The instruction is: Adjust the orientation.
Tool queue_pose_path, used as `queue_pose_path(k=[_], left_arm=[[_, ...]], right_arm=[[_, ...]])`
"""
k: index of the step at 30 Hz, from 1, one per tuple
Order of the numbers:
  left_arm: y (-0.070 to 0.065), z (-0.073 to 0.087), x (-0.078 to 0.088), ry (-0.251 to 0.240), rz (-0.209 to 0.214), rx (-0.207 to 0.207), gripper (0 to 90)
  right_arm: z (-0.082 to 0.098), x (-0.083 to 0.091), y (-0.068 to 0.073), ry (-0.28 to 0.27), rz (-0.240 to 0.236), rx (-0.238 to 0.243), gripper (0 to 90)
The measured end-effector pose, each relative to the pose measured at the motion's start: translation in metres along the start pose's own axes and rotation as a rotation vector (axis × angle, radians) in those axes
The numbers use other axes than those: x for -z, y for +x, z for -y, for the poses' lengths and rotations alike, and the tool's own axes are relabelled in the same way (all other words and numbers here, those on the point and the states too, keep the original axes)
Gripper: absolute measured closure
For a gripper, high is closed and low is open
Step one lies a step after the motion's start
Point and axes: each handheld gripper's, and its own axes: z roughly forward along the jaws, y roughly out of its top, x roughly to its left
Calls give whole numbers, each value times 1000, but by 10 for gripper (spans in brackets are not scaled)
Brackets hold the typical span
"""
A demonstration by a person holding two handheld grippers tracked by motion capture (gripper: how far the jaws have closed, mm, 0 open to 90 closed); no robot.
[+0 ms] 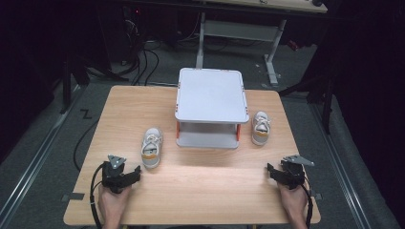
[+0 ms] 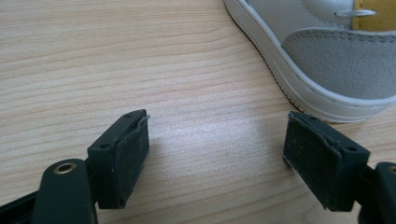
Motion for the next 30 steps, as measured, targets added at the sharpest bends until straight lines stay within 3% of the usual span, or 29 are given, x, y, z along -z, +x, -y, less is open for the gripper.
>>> queue_pose_path(k=[9, 23, 30], left_arm=[[-1, 0, 0, -4, -1, 10, 233], [0, -1, 2, -24, 70, 68, 300], [-3, -7, 15, -52, 84, 60, 345]], right_arm=[[0, 0, 0, 0, 0, 0, 376], [0, 0, 0, 1, -2, 1, 372], [0, 0, 0, 1, -3, 2, 370]])
